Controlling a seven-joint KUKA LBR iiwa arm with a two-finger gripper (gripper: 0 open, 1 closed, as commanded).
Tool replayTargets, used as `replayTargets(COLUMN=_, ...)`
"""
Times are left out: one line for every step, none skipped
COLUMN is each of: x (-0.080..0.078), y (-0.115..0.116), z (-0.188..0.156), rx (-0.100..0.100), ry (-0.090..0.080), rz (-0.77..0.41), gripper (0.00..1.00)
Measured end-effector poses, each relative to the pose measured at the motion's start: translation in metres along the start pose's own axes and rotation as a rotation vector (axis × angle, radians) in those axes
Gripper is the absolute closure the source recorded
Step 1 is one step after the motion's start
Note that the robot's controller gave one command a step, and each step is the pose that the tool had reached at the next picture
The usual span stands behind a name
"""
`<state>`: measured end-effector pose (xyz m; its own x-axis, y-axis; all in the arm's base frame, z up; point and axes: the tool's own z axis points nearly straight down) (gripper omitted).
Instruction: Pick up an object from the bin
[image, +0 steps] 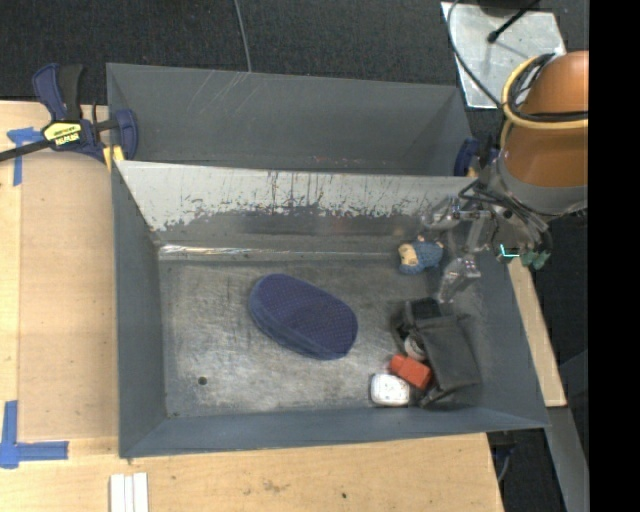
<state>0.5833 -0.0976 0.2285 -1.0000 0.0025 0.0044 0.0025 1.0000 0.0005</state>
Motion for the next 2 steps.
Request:
replayTargets(x=-0.027, y=-0.003, z=0.132, rx=-0.003, ry=-0.006, rz=0.316, gripper=0.00)
replayTargets(x=-0.041, y=-0.009, z=0.153, rx=-0.001, ry=0.002, rz=0.246, gripper=0.00)
